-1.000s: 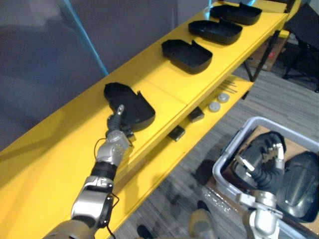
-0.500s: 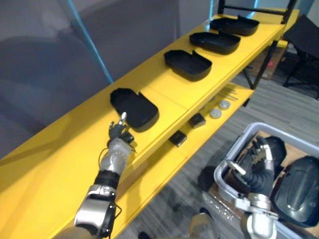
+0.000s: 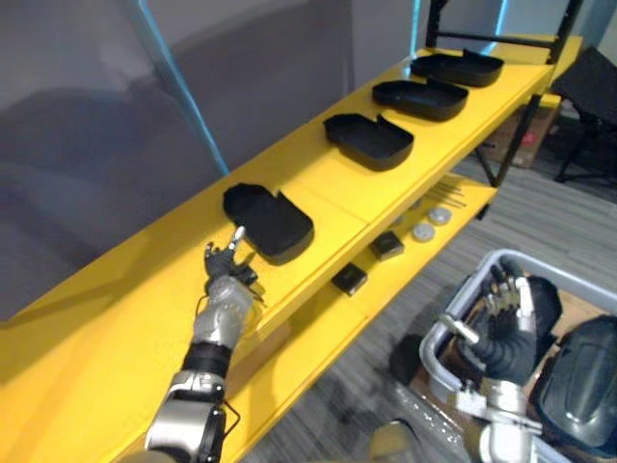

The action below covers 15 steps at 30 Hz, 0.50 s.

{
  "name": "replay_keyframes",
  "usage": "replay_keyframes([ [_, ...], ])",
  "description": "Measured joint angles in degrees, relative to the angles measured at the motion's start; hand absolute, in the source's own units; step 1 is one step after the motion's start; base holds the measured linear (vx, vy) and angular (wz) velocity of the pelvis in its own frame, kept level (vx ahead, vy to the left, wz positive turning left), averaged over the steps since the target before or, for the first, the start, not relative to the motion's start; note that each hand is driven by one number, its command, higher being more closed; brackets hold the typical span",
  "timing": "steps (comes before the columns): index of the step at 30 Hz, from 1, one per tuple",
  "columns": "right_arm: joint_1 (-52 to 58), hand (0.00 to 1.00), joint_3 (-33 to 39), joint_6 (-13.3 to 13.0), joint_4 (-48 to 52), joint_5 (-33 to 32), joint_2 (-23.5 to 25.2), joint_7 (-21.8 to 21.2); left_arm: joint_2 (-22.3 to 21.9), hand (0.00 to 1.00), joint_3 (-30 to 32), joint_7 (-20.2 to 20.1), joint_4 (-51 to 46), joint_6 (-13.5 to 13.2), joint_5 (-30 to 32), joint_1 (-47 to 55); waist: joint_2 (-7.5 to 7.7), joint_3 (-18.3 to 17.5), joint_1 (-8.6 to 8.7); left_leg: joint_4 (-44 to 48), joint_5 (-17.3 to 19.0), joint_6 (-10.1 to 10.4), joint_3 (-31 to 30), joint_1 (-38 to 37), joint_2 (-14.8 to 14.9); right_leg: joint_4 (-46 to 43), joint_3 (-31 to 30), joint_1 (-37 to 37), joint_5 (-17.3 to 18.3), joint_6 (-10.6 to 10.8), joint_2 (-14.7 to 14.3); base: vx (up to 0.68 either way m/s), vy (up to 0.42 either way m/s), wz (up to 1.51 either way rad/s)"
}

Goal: Walk over and take plastic housings, then place them on the shelf

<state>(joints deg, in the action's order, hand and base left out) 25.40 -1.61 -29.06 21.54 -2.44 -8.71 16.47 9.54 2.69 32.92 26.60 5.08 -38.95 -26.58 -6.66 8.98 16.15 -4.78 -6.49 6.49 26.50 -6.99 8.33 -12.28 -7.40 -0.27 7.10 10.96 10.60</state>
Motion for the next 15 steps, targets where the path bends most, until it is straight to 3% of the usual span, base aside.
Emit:
replay_keyframes([
  [6,-1.9,0.0,2.4,-2.1,0.0,-0.1,-1.5,-0.5,3.8,0.0,1.9,-4.5,-5.4,-2.8,1.8,1.6,-0.96,-1.2,-1.29,0.0,-0.2,-0.3,-2.9,1.3,-0.4,-0.8,2.7,0.3,1.6,0.1,0.7,0.0,-0.007,0.25],
  [9,-3.9,0.0,2.4,-2.1,0.0,-0.4,-2.6,-2.0,3.7,0.0,3.3,-6.4,-11.7,-6.1,2.4,5.9,-1.61,-1.9,-1.98,0.0,-0.3,-0.4,-4.9,2.0,-0.7,-2.0,4.6,0.4,2.7,-0.4,1.1,0.05,-0.024,0.33],
  [11,-4.6,0.0,2.6,-2.0,-0.1,-2.0,-2.8,-4.4,3.4,0.0,3.3,-6.8,-19.8,-8.4,6.9,10.9,-1.81,-2.1,-2.93,0.0,-0.7,-0.4,-6.1,2.1,-1.1,-3.1,5.8,0.4,3.7,-0.5,1.6,0.08,-0.022,0.3],
  [15,-5.7,0.0,2.7,-1.7,-0.7,-2.4,-2.8,-5.2,2.9,0.0,3.2,-6.7,-32.0,-12.5,13.4,20.5,-1.36,-2.1,-4.67,0.0,-0.7,-0.3,-8.8,2.4,-1.6,-3.2,8.6,1.9,4.9,-0.5,2.4,0.05,-0.026,0.36],
])
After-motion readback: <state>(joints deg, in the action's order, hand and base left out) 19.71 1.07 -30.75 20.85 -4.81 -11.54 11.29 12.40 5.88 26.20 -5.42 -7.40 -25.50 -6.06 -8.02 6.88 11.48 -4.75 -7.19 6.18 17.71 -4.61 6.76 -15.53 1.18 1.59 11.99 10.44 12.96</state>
